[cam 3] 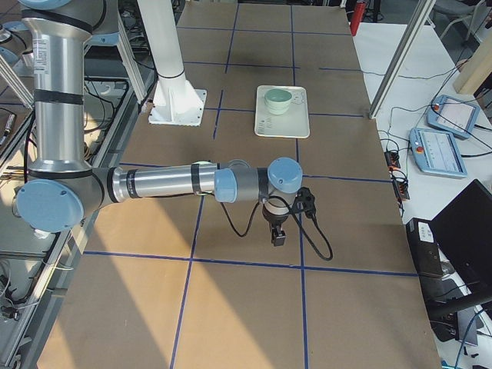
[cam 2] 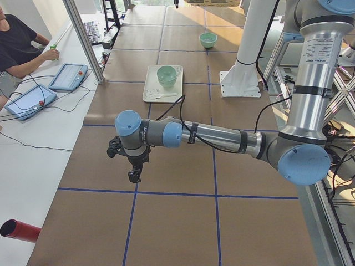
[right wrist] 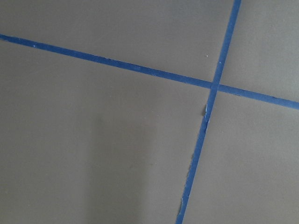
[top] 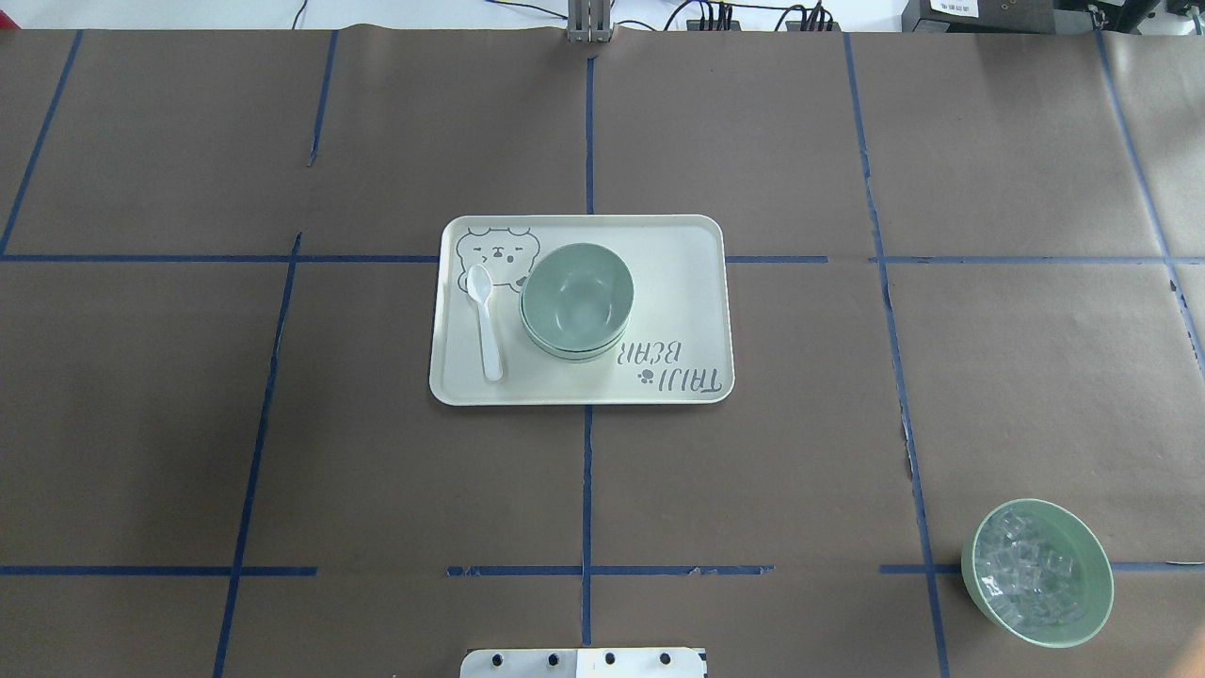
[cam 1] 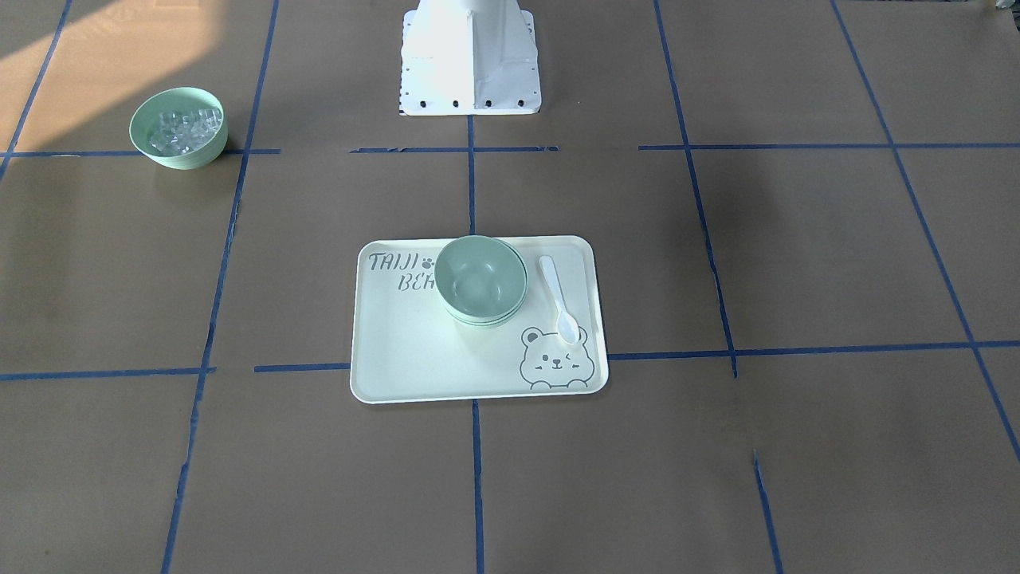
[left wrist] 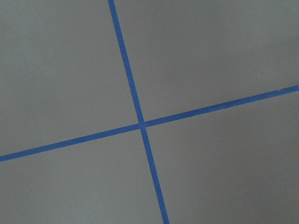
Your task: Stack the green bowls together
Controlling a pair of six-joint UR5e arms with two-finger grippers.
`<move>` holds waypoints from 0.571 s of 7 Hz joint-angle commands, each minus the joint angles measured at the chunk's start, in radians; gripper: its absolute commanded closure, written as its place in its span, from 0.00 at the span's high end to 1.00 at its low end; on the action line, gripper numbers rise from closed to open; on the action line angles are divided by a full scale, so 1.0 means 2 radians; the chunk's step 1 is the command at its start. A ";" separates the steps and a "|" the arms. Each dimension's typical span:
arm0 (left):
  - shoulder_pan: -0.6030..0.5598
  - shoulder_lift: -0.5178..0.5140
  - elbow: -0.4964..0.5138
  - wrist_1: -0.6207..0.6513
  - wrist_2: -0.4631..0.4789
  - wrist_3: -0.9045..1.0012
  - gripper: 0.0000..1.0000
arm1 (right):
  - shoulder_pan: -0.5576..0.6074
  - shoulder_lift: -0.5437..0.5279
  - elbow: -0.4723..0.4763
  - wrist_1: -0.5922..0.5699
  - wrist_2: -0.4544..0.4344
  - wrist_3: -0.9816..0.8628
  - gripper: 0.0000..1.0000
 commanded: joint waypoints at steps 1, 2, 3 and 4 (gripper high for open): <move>-0.003 0.035 0.001 -0.001 -0.002 0.000 1.00 | 0.012 0.009 -0.026 0.001 0.002 -0.014 1.00; -0.003 0.038 0.002 -0.001 -0.002 0.000 1.00 | 0.018 0.015 -0.027 0.001 0.001 -0.013 1.00; -0.008 0.038 0.006 0.000 -0.002 -0.003 1.00 | 0.027 0.018 -0.025 0.001 0.005 0.024 1.00; -0.021 0.038 0.006 0.001 -0.002 -0.006 1.00 | 0.027 0.019 -0.023 0.001 0.007 0.059 1.00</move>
